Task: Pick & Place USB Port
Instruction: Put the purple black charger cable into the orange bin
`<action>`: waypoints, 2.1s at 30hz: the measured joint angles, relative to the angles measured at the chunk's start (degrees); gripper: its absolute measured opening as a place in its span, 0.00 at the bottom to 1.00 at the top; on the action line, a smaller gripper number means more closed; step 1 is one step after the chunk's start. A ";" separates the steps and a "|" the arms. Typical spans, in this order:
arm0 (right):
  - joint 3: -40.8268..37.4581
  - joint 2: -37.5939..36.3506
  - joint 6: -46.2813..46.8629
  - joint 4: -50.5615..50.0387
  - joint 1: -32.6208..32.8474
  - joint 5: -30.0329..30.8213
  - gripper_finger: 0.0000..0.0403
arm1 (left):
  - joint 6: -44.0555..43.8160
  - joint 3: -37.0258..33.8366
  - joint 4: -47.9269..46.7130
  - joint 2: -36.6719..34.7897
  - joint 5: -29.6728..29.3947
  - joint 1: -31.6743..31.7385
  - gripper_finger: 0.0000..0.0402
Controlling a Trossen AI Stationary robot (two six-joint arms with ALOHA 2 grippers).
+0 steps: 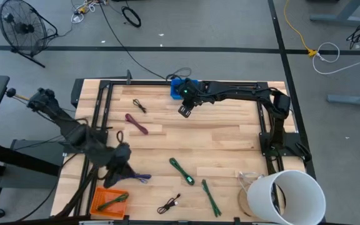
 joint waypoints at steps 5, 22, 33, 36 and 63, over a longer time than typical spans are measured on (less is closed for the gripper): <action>0.00 0.00 -0.36 0.75 0.00 0.00 0.26 | -14.68 -0.03 -0.12 3.46 -4.54 -7.10 0.02; 0.00 0.00 -0.02 2.93 -0.04 -0.46 0.26 | -36.33 -0.06 2.64 21.48 -12.12 -21.17 0.02; 0.00 0.00 -1.49 3.89 -0.02 -0.44 0.26 | -40.64 -0.06 -1.21 21.47 -16.48 -25.36 0.02; 0.00 0.00 -1.46 3.89 0.07 -0.54 0.26 | -43.45 -0.07 -3.98 21.47 -16.38 -26.26 0.02; 0.00 0.00 -0.92 6.01 0.15 -1.93 0.26 | -31.64 -0.09 -15.08 21.27 -12.46 -23.50 0.16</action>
